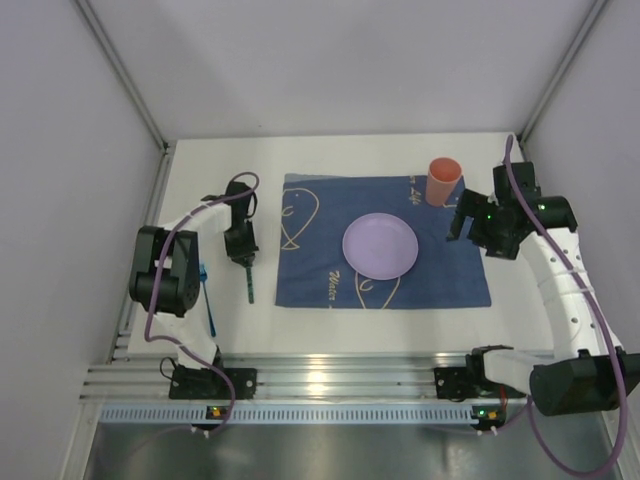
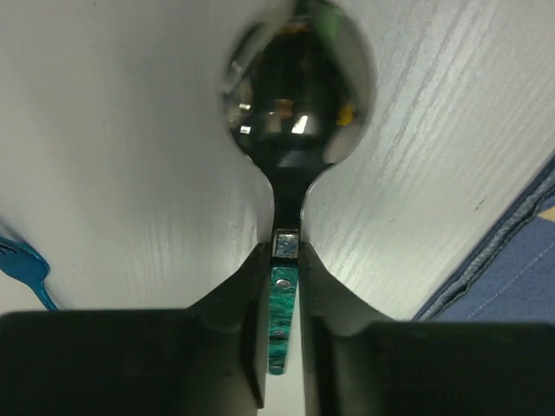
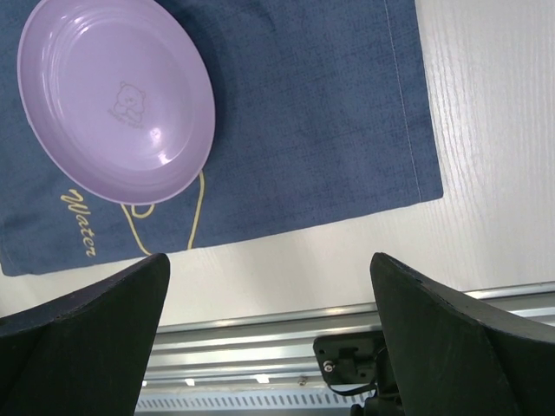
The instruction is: Set the dinner table for one person
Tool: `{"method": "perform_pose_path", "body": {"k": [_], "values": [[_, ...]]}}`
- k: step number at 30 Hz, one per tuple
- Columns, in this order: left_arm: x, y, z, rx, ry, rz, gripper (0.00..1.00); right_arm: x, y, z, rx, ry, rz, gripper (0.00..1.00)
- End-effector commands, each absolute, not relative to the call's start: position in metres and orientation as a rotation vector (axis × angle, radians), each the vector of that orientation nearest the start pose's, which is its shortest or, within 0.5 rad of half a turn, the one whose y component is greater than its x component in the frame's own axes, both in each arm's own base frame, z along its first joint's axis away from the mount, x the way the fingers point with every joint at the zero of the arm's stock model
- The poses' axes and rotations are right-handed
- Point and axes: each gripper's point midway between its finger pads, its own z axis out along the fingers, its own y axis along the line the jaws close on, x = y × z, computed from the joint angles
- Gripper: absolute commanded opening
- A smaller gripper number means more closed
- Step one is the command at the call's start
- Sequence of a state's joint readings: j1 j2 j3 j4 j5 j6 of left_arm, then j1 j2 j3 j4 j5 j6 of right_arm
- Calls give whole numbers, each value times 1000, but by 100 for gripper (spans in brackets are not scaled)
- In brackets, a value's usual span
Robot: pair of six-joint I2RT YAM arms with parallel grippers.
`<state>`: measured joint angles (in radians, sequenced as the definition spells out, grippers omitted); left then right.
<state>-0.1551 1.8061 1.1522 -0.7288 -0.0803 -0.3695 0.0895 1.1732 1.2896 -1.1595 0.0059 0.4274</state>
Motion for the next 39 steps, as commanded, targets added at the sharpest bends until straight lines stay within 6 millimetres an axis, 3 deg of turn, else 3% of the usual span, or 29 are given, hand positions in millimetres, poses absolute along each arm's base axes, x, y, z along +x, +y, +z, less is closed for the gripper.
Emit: {"method": "perform_pose_path", "body": {"k": [1,2,4,5,6,7,8,9,11,12,14,15,16,17,18,22,25,29,32,36,39], "values": [[315,-34,-9,-331,2957,113,14,250,40,214,409,2573,169,100],[320,-37,-6,-327,2951,90,0,253,42,216,404,2568,178,100],[328,-44,1,-328,2939,36,0,256,48,219,383,2562,229,100],[332,-54,7,-328,2938,-43,0,257,64,220,342,2575,336,100],[349,-61,21,-368,2888,-81,0,265,76,225,280,2550,415,100],[356,-78,32,-372,2871,-186,0,267,90,227,228,2547,493,100],[363,-92,41,-378,2857,-257,0,266,118,230,126,2557,632,100],[384,-113,67,-387,2793,-368,0,270,133,234,64,2536,691,100],[397,-153,89,-323,2763,-448,0,267,171,237,-78,2549,794,100],[416,-175,122,-313,2694,-527,0,270,185,239,-123,2529,821,100],[422,-219,141,-306,2678,-632,0,267,213,232,-180,2557,896,100],[435,-242,174,-272,2609,-745,0,272,222,231,-185,2540,928,100],[433,-267,186,-231,2598,-798,0,273,229,227,-191,2546,954,100],[444,-286,208,-232,2550,-859,0,279,236,223,-165,2547,987,100],[435,-306,217,-194,2562,-910,0,282,239,221,-158,2543,999,100],[429,-350,242,-157,2533,-1076,0,301,249,220,-152,2520,1010,95],[418,-364,244,-131,2541,-1103,0,312,250,219,-157,2517,986,88],[404,-368,239,-116,2568,-1102,0,318,251,217,-151,2517,971,76],[400,-369,239,-116,2566,-1121,0,320,247,211,-139,2529,938,54],[399,-368,238,-115,2565,-1111,0,322,235,203,-87,2537,858,0],[397,-368,234,-113,2572,-1110,0,321,223,206,-57,2518,826,0]]}}
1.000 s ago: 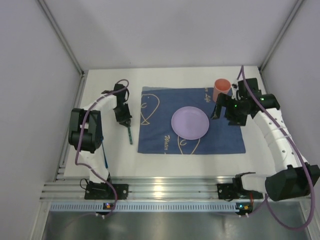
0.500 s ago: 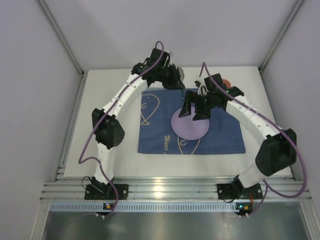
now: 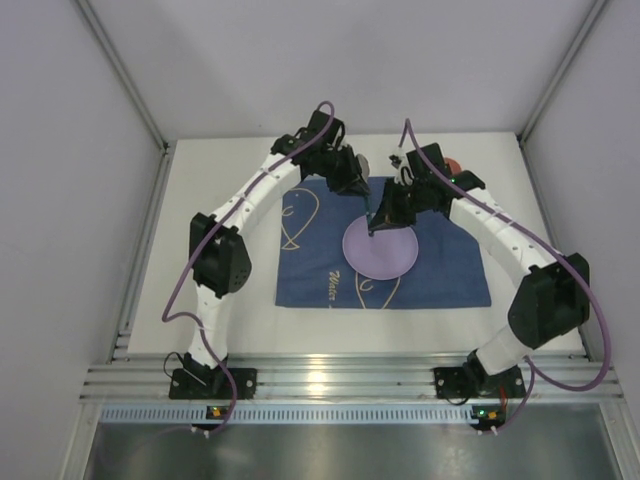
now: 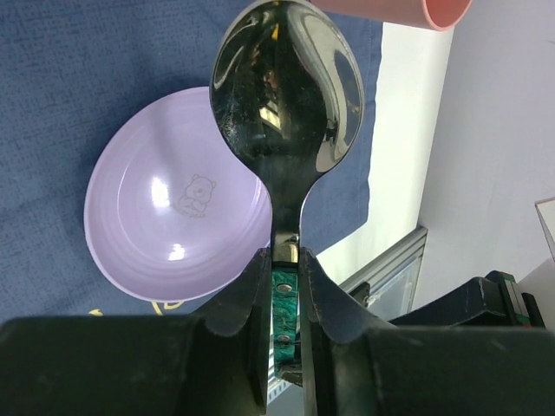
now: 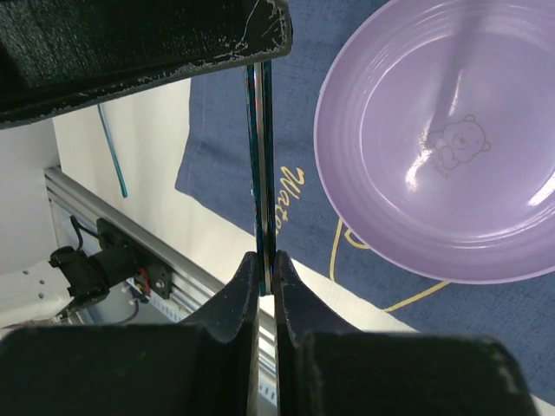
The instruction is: Set the dinner table for one person
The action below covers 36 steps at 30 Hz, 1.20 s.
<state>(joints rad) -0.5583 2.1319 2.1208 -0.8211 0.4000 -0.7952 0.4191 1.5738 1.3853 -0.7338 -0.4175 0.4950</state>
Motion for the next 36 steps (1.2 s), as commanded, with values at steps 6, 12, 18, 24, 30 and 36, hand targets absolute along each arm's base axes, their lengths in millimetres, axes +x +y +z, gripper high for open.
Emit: {"method": "perform_pose_path", "body": {"k": [6,12,18,24,30,36], "values": [[398,-370,234,-118,2554,-1147,0,318,193,198,25,2521,794,0],[397,-375,234,-97,2529,-1190,38,307,144,195,114,2505,687,0],[397,-378,238,-74,2494,-1229,64,291,101,183,206,2523,600,0],[397,-375,232,-64,2500,-1201,64,272,86,163,273,2558,554,0],[393,-366,224,-32,2519,-1140,63,271,67,163,371,2533,465,0],[386,-356,218,-12,2530,-1082,61,279,60,186,449,2454,469,0]]}}
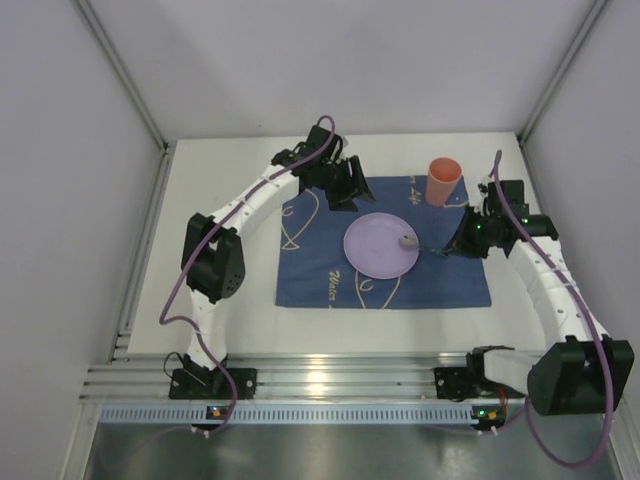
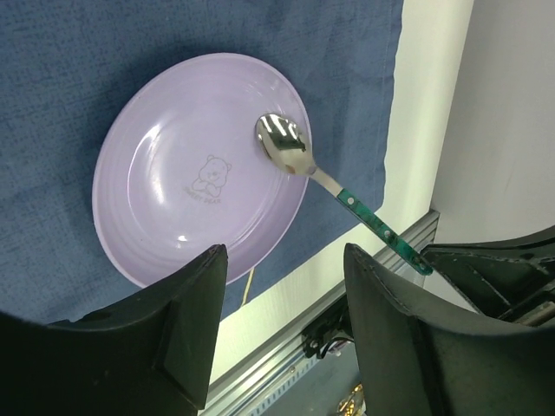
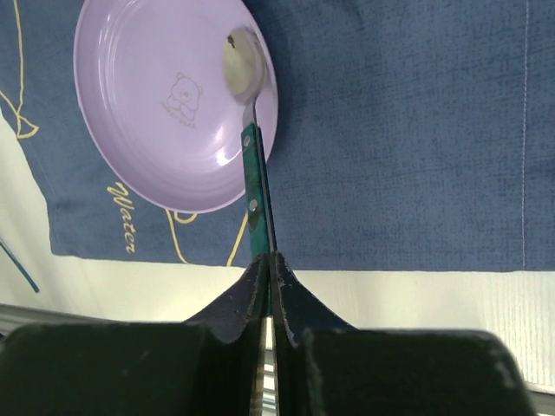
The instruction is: Set the dinner table for one person
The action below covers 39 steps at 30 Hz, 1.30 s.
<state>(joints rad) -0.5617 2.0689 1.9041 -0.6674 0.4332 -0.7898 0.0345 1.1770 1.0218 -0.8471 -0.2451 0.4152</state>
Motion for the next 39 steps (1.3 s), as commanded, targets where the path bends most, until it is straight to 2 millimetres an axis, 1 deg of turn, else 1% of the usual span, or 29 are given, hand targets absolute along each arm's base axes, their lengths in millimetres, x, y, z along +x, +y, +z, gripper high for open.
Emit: {"method": "perform_pose_path", "body": {"k": [1,2,3,6,9,10,11,13,14,15,16,17,18,20,21,24,25,27,28,29,31,33,34,35,36,39], "values": [[385,-354,217,-12,2535,-1075,61,281,63,191,448,2448,489,0],[384,-353,216,-9,2538,-1067,61,284,65,197,448,2439,514,0],[383,-351,214,-8,2546,-1061,60,288,70,209,443,2420,554,0],[382,-349,209,-9,2560,-1050,59,297,76,231,430,2381,606,0],[382,-348,210,-4,2557,-1051,58,303,77,240,432,2360,619,0],[383,-348,210,-3,2557,-1051,58,304,77,240,432,2363,622,0],[383,-348,210,-1,2556,-1051,58,306,78,234,424,2378,625,0],[384,-348,209,0,2556,-1051,58,306,85,225,386,2411,677,0],[384,-348,210,0,2554,-1052,58,302,87,206,371,2468,686,0],[384,-348,209,2,2555,-1051,58,299,87,194,368,2498,687,10],[385,-348,209,3,2553,-1049,58,296,87,183,361,2524,682,25],[385,-348,208,2,2556,-1048,58,287,83,159,358,2587,648,57],[385,-348,208,2,2558,-1047,58,283,81,148,354,2614,624,65],[384,-347,207,4,2560,-1043,58,271,75,124,327,2683,570,78],[383,-346,206,2,2563,-1040,57,269,70,118,320,2698,525,80],[382,-345,204,-4,2570,-1033,57,262,66,104,275,2747,445,82],[382,-344,203,-5,2572,-1031,56,262,71,103,244,2754,437,81],[381,-344,202,-13,2576,-1029,56,265,72,104,209,2755,378,82],[381,-344,202,-14,2577,-1027,55,265,78,104,166,2763,361,82],[380,-343,202,-19,2577,-1026,55,267,76,102,155,2774,310,81],[380,-342,202,-25,2579,-1023,55,267,83,97,96,2797,272,81],[380,-342,201,-30,2580,-1018,54,269,83,90,65,2831,206,80],[380,-341,200,-32,2580,-1016,54,269,87,87,37,2846,184,80],[379,-341,200,-38,2582,-1015,54,271,82,83,33,2864,122,78],[379,-340,200,-38,2580,-1014,54,271,82,80,32,2877,108,78],[378,-338,200,-44,2576,-1001,53,279,72,76,43,2886,2,74]]}}
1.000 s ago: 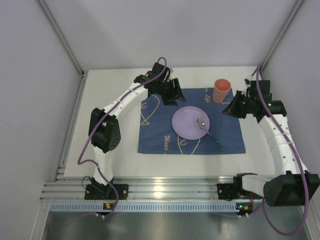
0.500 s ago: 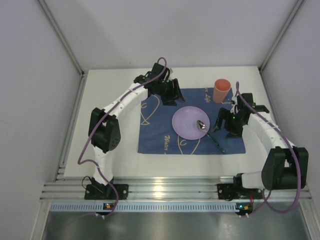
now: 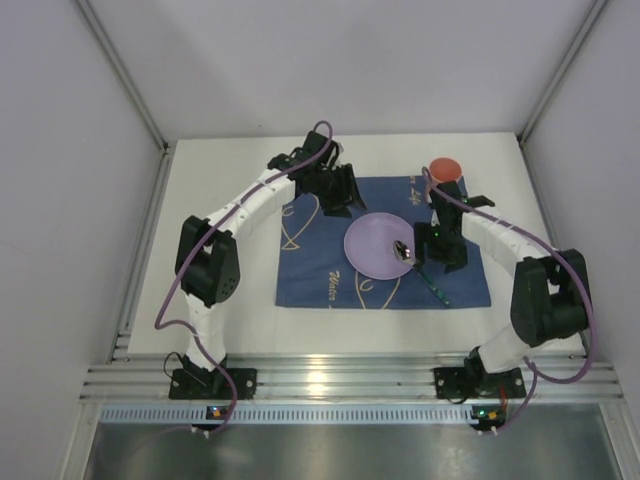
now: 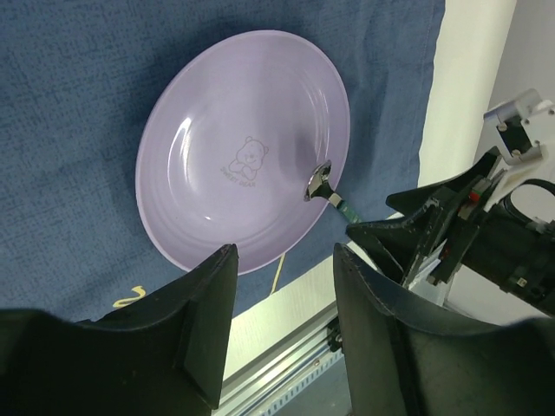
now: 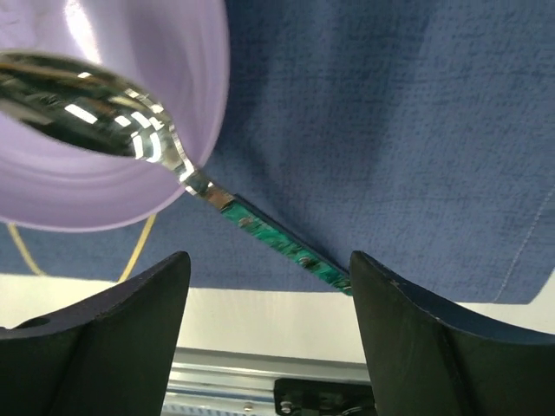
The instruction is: Set the dinner table for one person
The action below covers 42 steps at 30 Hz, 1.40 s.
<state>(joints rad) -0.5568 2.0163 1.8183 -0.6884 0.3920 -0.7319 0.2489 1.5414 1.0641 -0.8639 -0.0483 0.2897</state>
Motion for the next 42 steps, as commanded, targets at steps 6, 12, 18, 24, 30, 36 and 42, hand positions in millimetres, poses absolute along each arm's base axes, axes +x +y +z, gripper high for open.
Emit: {"method": "perform_pose_path", "body": {"k": [6,12,18,24,30,36,42], "values": [[378,-335,197,-60,2576,-990,52,291,78,72,-11,2901,-50,67],[382,-333,199,-70,2561,-979,52,284,95,70,-94,2915,-29,65],[385,-333,194,-86,2567,-981,51,276,103,62,-130,2929,-21,63],[388,-339,189,-96,2572,-1011,50,277,108,37,-119,2986,-36,53],[389,-339,187,-94,2572,-1006,49,280,108,28,-112,3012,-44,39],[391,-337,185,-95,2574,-1001,49,280,108,34,-117,2996,-43,15],[395,-338,184,-95,2570,-1018,47,277,103,66,-91,2965,-65,0]]}}
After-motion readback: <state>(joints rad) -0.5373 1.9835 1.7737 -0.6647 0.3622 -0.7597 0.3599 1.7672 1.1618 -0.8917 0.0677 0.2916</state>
